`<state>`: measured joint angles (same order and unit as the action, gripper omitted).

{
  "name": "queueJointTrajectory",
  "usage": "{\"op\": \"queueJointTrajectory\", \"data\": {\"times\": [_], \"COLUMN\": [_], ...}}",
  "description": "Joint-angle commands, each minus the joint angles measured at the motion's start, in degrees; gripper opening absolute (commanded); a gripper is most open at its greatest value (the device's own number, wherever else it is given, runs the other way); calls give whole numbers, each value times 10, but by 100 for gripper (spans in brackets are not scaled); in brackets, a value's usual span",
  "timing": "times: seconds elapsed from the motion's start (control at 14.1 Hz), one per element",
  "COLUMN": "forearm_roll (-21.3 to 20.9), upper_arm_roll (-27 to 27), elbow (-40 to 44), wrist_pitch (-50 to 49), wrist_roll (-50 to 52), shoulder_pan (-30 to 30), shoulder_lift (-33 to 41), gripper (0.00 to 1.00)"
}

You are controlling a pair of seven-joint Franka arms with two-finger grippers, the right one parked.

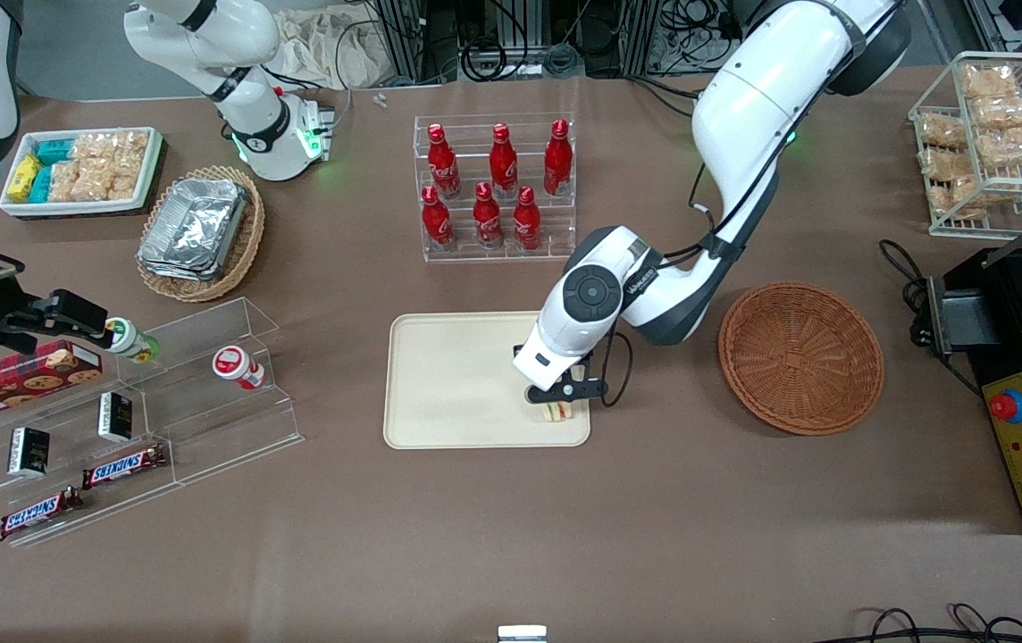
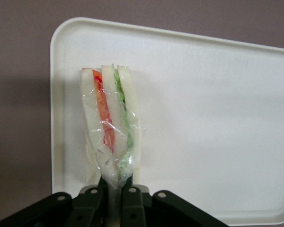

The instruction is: Place sandwich from basket to tray

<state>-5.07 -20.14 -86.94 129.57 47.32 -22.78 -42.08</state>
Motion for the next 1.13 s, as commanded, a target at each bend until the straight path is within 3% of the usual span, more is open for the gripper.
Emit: {"op": "queueJointTrajectory", "data": {"times": [0.0,0.07,0.14,0.42,0.71,1.06], "forearm_roll": [-10,-13,-34,-49,-51,-42], "upper_arm_roll": [3,4,4,8,11,10], "elbow": [16,17,19,17,18,13], "wrist_pitch": [0,-4,-11,-98,-218,-318], "wrist_roll": [4,3,-1,16,3,-173], "shoulder_pan": [-5,-4,-4,4,54,153], "shoulder_lift": [-11,-9,-3,80,162,232], "gripper": [41,66,100,100,100,100]}}
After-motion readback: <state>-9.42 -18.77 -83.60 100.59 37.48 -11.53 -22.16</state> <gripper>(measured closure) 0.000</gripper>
